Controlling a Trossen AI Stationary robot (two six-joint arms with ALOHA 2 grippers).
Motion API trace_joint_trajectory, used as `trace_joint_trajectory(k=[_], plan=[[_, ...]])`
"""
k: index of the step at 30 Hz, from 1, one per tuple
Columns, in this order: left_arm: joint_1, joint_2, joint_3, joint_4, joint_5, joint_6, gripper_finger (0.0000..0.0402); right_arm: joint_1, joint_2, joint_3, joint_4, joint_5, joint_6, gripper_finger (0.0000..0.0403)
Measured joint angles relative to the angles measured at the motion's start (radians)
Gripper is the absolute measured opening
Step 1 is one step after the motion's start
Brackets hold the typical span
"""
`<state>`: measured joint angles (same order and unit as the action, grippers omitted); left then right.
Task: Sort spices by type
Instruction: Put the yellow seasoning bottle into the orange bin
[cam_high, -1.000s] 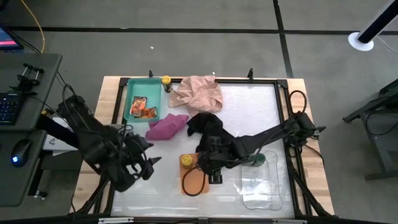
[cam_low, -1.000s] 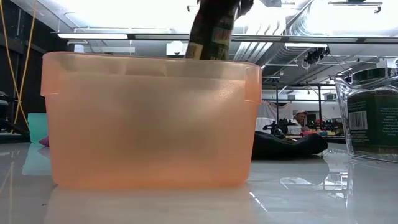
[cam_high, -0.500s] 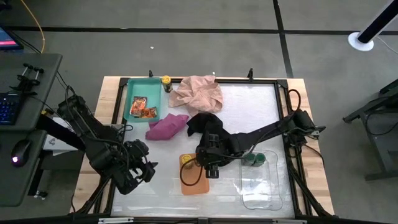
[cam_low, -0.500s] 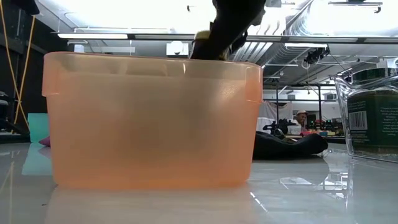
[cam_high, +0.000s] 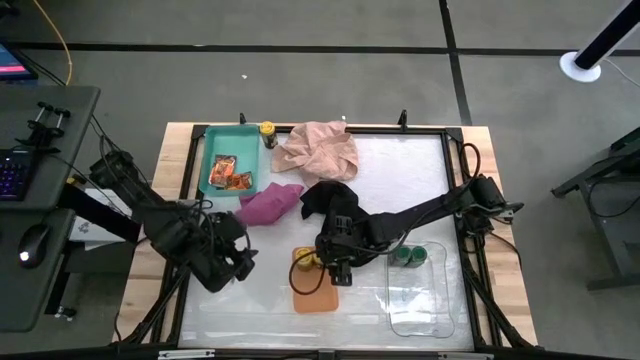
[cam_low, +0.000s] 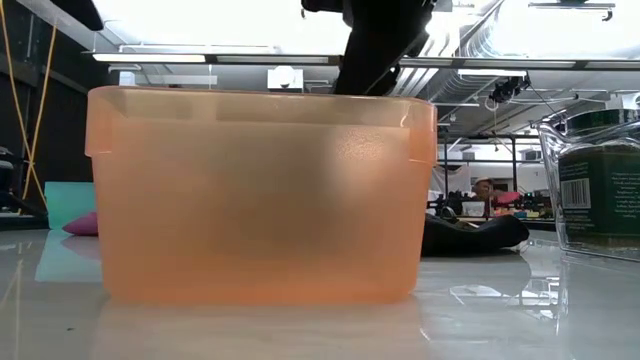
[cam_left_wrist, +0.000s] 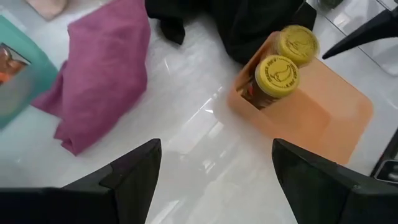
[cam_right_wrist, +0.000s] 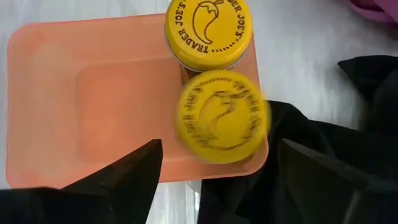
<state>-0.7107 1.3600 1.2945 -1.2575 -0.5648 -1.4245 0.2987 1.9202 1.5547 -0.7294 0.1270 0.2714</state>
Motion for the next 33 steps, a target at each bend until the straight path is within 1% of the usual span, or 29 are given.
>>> trace_joint_trajectory(k=[5,9,11,13,15,16,18,20,22,24,26,29,31,33], plan=[[0.048,-0.011,0.0,0.007,0.014,0.084,0.0291,0.0,-0.007,0.0,-0.014,-0.01,0.001,0.0316],[0.127,-0.055,0.0,-0.004,0.028,0.222,0.0291,0.0,-0.058,0.0,-0.086,-0.028,0.032,0.0317],[0.206,-0.104,0.0,-0.015,0.016,0.298,0.0291,0.0,-0.094,0.0,-0.125,-0.029,0.045,0.0317],[0.309,-0.157,0.0,-0.022,-0.007,0.4,0.0291,0.002,-0.131,0.0,-0.155,-0.022,0.071,0.0317],[0.444,-0.205,0.001,-0.017,-0.02,0.544,0.0291,0.003,-0.171,0.0,-0.167,-0.002,0.107,0.0318],[0.529,-0.222,0.001,-0.008,-0.012,0.618,0.0291,0.003,-0.19,0.001,-0.17,0.008,0.13,0.0318],[0.71,-0.24,0.001,0.053,0.059,0.773,0.0291,0.003,-0.222,0.001,-0.171,0.035,0.193,0.0318],[0.899,-0.235,0.001,0.141,0.182,0.917,0.0291,0.003,-0.246,0.002,-0.172,0.07,0.267,0.0318],[1.065,-0.203,0.001,0.232,0.289,1.034,0.0291,0.003,-0.264,0.002,-0.173,0.108,0.34,0.0318],[1.214,-0.149,0.001,0.309,0.367,1.105,0.0291,0.005,-0.274,0.002,-0.175,0.134,0.404,0.0319],[1.343,-0.082,0.001,0.365,0.46,1.133,0.0291,0.005,-0.275,0.002,-0.177,0.143,0.461,0.0319],[1.485,0.029,0.001,0.407,0.592,1.139,0.0291,0.005,-0.275,0.002,-0.188,0.142,0.539,0.0319],[1.549,0.101,0.001,0.409,0.638,1.141,0.0291,0.005,-0.275,0.002,-0.199,0.136,0.577,0.0319],[1.598,0.166,0.001,0.41,0.658,1.147,0.0291,0.005,-0.275,0.002,-0.217,0.135,0.6,0.0319]])
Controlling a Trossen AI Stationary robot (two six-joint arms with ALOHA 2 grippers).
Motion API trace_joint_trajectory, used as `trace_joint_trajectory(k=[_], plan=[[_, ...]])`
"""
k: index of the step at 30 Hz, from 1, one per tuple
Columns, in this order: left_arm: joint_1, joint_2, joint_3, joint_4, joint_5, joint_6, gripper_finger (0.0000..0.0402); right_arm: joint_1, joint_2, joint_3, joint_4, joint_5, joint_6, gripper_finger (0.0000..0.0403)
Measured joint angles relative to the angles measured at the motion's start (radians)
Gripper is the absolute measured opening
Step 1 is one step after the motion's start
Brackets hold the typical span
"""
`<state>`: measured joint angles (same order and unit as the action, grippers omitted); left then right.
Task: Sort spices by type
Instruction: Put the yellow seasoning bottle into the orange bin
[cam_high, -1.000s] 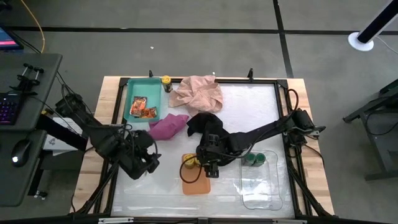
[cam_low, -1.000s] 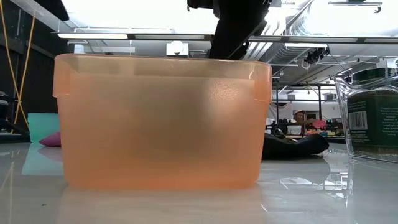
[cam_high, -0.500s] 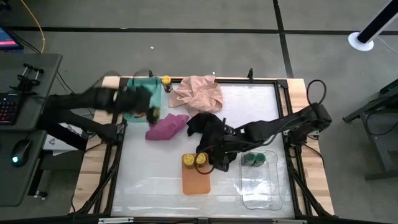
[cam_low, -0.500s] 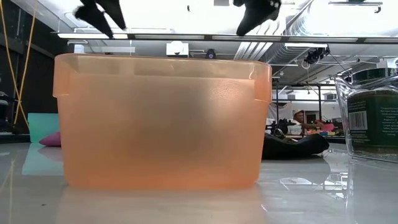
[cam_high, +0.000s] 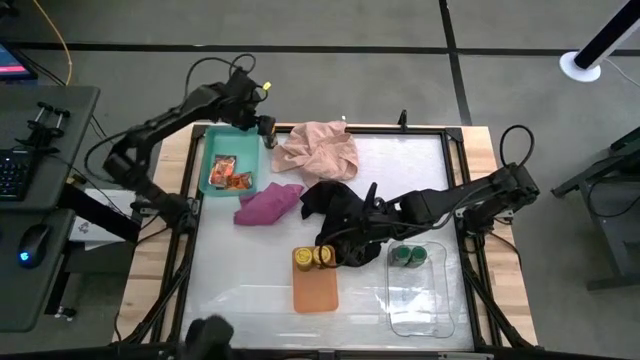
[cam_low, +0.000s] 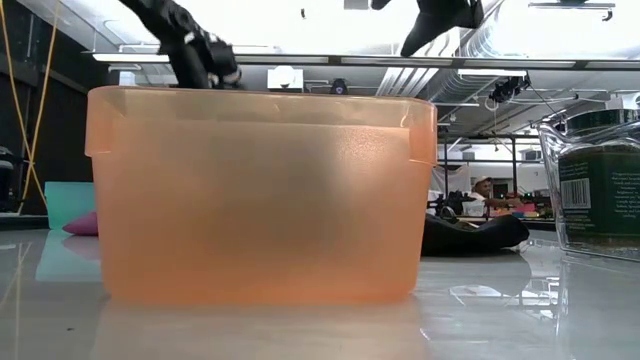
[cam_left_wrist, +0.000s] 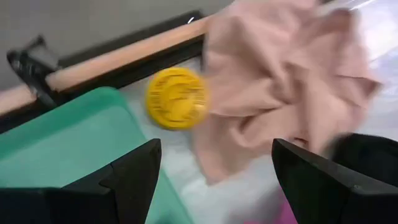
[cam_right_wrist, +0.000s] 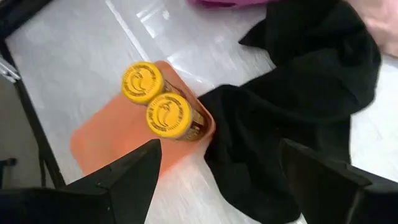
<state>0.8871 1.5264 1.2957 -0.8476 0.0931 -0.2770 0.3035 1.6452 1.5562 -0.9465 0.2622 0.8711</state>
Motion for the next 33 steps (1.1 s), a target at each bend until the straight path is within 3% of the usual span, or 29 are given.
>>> trace_joint_trajectory(k=[5,11,19,33], plan=[[0.057,0.112,0.0,0.042,0.003,0.017,0.0291,0.0,0.0,0.0,-0.059,0.012,-0.016,0.0319],[0.039,0.179,0.085,0.1,-0.032,0.032,0.0291,-0.013,0.0,0.0,-0.092,0.041,-0.045,0.0319],[0.004,0.254,0.182,0.026,-0.081,0.053,0.0291,-0.016,0.0,0.0,-0.119,0.043,-0.094,0.0319],[-0.018,0.262,0.171,-0.038,-0.186,0.07,0.0291,-0.016,0.0,0.0,-0.133,0.069,-0.073,0.0318]])
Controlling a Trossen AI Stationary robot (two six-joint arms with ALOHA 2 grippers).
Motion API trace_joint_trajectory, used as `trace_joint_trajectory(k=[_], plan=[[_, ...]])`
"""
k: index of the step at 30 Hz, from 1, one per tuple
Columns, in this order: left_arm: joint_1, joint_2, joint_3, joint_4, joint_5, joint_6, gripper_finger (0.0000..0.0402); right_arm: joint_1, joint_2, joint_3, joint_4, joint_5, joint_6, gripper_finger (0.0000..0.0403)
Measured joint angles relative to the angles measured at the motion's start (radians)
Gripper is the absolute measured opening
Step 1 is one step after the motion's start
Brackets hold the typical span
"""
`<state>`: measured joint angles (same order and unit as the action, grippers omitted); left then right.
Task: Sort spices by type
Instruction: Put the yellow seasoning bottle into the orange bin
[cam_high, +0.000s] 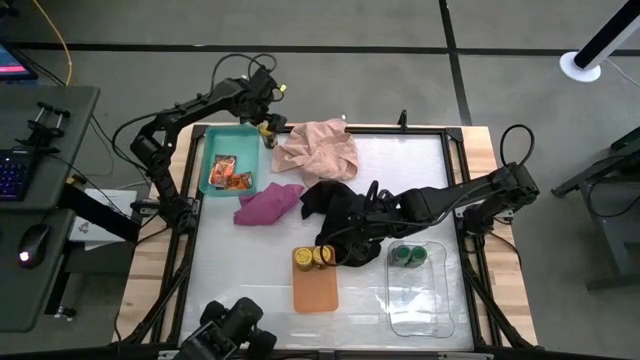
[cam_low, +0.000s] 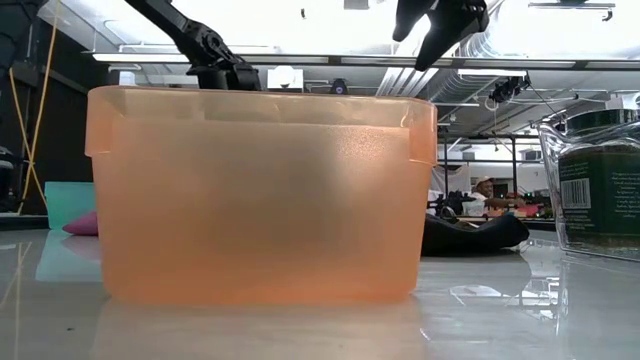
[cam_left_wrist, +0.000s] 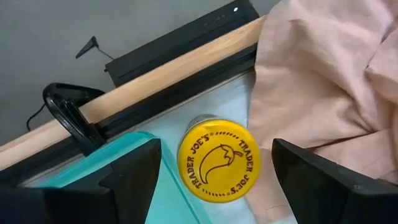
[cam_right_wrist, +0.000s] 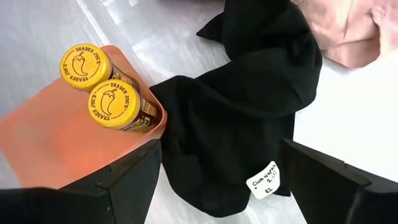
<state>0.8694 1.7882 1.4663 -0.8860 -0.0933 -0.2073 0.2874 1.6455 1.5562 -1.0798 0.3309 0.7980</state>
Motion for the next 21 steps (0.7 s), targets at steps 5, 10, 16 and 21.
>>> trace_joint_trajectory(k=[5,10,16,21], plan=[[0.002,0.0,-0.028,0.019,0.002,-0.005,0.0291,0.0,0.0,0.0,0.001,0.003,0.034,0.0319],[0.002,0.0,-0.04,0.024,0.01,0.0,0.0291,0.0,0.0,0.0,0.003,0.004,0.036,0.0319],[0.001,0.022,-0.041,0.047,0.025,0.0,0.0291,0.0,0.0,0.0,0.009,0.035,0.044,0.0318],[-0.011,0.073,-0.041,0.044,0.045,-0.003,0.0291,0.0,0.0,0.0,0.011,0.04,0.067,0.0318]])
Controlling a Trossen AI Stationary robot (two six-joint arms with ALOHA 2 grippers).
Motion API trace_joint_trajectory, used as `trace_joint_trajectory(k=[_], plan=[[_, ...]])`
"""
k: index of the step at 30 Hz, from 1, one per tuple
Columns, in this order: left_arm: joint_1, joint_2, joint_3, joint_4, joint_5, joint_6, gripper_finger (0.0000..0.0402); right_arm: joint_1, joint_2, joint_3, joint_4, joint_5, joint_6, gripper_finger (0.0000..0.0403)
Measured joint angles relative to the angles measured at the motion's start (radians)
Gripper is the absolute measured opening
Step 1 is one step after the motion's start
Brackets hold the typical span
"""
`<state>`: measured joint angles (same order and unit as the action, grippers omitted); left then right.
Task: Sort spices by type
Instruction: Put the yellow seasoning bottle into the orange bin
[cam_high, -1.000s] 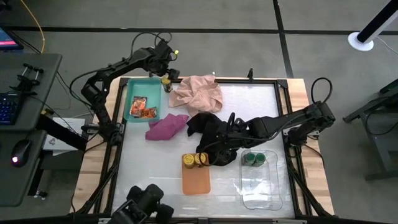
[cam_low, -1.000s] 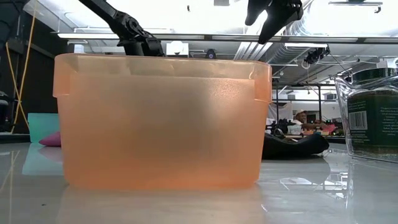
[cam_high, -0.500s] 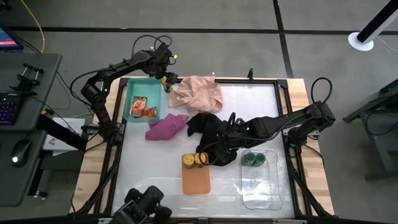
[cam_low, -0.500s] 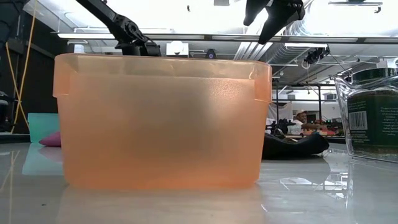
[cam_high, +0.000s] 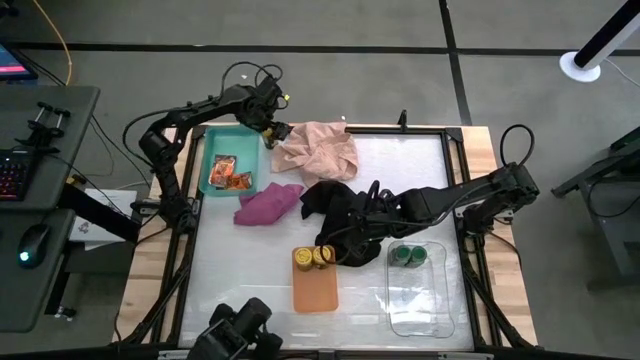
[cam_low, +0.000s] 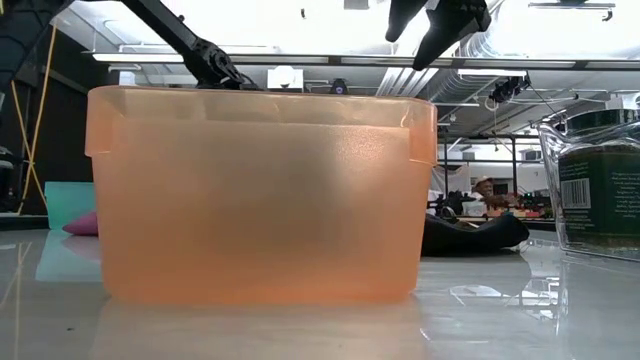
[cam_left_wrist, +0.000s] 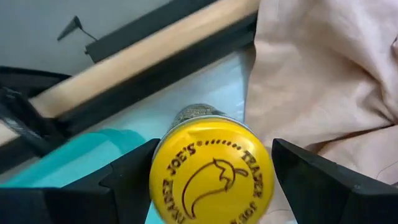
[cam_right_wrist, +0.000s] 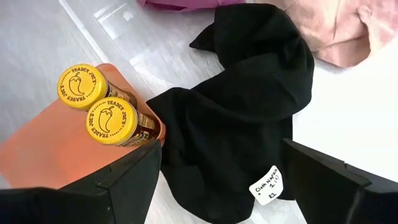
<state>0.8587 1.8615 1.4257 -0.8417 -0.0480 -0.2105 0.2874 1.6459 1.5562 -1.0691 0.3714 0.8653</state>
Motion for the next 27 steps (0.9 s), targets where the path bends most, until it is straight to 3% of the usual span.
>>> trace_joint_trajectory(k=[10,13,16,19,27], plan=[[-0.012,0.013,0.0,0.053,-0.02,-0.011,0.0287,0.0,0.0,0.0,0.001,0.006,0.03,0.0318],[-0.016,0.013,0.0,0.036,-0.017,0.025,0.0256,0.0,0.0,0.0,0.001,0.007,0.044,0.0318],[-0.018,0.011,0.0,0.008,-0.011,0.04,0.0197,0.0,0.0,0.0,0.001,0.023,0.054,0.0318],[-0.018,0.003,0.001,-0.024,0.005,0.065,0.019,0.0,0.0,0.0,0.001,0.043,0.058,0.0318],[-0.028,-0.193,0.022,-0.009,0.012,0.083,0.019,0.0,0.0,0.0,-0.016,0.101,0.074,0.0318]])
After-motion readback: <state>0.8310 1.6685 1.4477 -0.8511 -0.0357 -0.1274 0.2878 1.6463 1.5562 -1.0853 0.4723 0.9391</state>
